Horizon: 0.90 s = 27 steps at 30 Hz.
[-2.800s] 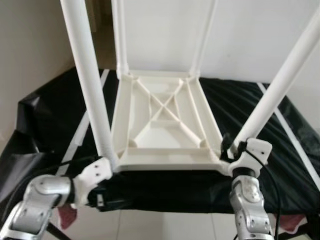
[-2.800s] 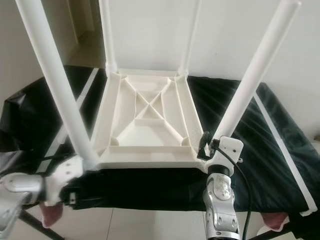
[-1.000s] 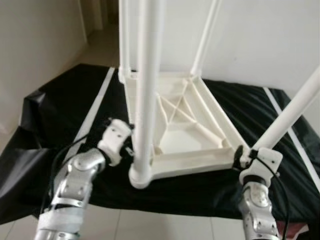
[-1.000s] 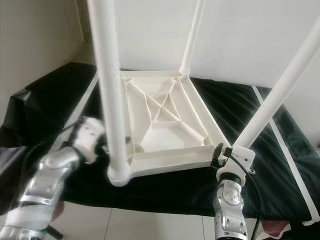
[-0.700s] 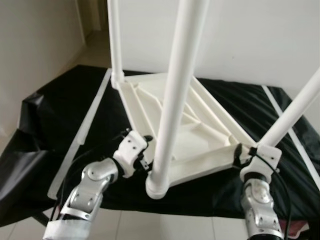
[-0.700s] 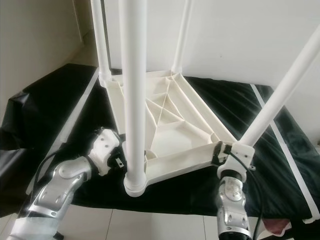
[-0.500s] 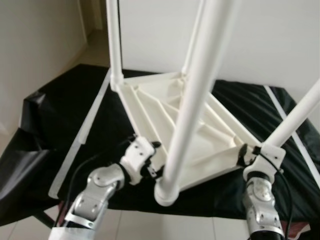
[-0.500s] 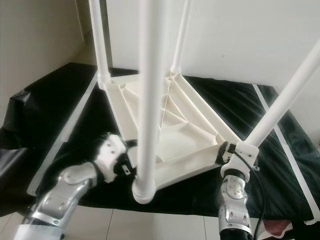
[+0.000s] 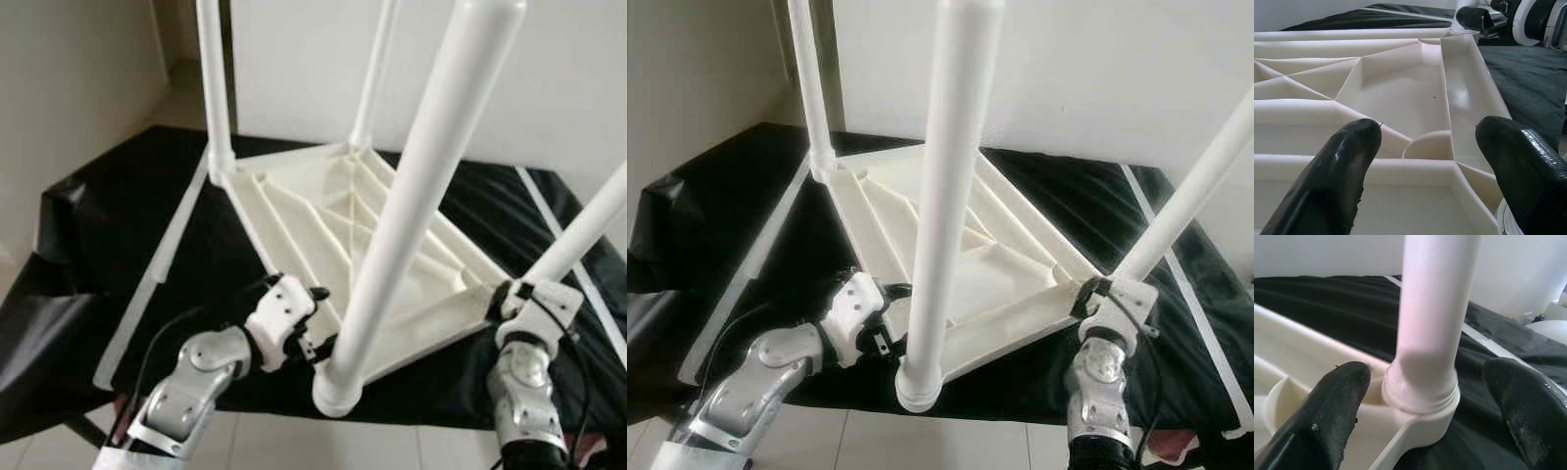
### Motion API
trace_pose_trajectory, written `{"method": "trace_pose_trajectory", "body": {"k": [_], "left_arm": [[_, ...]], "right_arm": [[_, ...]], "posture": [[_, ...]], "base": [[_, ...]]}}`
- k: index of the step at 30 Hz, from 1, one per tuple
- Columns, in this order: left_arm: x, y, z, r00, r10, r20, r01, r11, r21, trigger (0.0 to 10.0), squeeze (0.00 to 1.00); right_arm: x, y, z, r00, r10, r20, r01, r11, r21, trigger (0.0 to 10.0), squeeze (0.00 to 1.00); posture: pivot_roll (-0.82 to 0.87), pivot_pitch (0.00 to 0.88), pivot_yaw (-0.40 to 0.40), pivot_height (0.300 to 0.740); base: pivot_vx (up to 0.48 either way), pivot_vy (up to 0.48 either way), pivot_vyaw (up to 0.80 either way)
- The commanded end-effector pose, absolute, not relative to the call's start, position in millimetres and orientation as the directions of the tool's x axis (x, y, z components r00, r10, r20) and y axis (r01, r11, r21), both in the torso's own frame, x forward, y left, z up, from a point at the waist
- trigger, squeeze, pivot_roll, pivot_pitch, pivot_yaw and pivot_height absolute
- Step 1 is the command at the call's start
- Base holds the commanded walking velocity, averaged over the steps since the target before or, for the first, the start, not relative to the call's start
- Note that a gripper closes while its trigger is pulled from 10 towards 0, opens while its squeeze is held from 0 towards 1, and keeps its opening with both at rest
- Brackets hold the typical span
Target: Building children table
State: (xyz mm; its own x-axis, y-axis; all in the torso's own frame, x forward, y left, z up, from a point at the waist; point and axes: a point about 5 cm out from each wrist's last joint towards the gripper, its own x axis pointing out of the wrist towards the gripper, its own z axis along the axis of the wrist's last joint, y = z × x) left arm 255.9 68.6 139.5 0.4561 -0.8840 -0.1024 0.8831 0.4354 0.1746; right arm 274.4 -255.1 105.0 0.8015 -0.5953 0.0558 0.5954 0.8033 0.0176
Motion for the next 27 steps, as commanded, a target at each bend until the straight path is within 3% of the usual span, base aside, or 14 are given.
{"method": "trace_pose_trajectory", "body": {"k": [1,4,12,16,27], "left_arm": [[248,59,145,0.320,-0.942,-0.099,0.937,0.300,0.178,10.0,0.00],[254,61,147,0.345,-0.933,-0.101,0.926,0.321,0.199,10.0,0.00],[259,63,148,0.355,-0.929,-0.108,0.921,0.328,0.211,10.0,0.00],[261,57,150,0.344,-0.933,-0.105,0.923,0.316,0.220,10.0,0.00],[262,53,152,0.326,-0.940,-0.098,0.927,0.297,0.229,10.0,0.00]], "right_arm": [[268,-251,99,0.799,-0.599,0.045,0.599,0.800,0.009,10.0,0.00],[245,-242,81,0.762,-0.648,-0.006,0.648,0.761,0.037,10.0,0.00],[233,-251,88,0.690,-0.721,0.064,0.718,0.693,0.064,10.0,0.00],[222,-280,94,0.543,-0.836,0.085,0.835,0.547,0.047,10.0,0.00],[234,-309,111,0.509,-0.851,0.127,0.852,0.519,0.068,10.0,0.00]], "posture": [[0.03,0.000,-0.075,0.740],[0.03,0.000,-0.073,0.740],[0.01,0.000,-0.061,0.740],[0.00,0.000,-0.048,0.740],[0.00,0.000,-0.043,0.740]], "base": [[0.000,0.000,0.00],[0.000,0.000,0.00],[0.000,0.000,0.00],[0.000,0.000,0.00],[0.000,0.000,0.00]]}}
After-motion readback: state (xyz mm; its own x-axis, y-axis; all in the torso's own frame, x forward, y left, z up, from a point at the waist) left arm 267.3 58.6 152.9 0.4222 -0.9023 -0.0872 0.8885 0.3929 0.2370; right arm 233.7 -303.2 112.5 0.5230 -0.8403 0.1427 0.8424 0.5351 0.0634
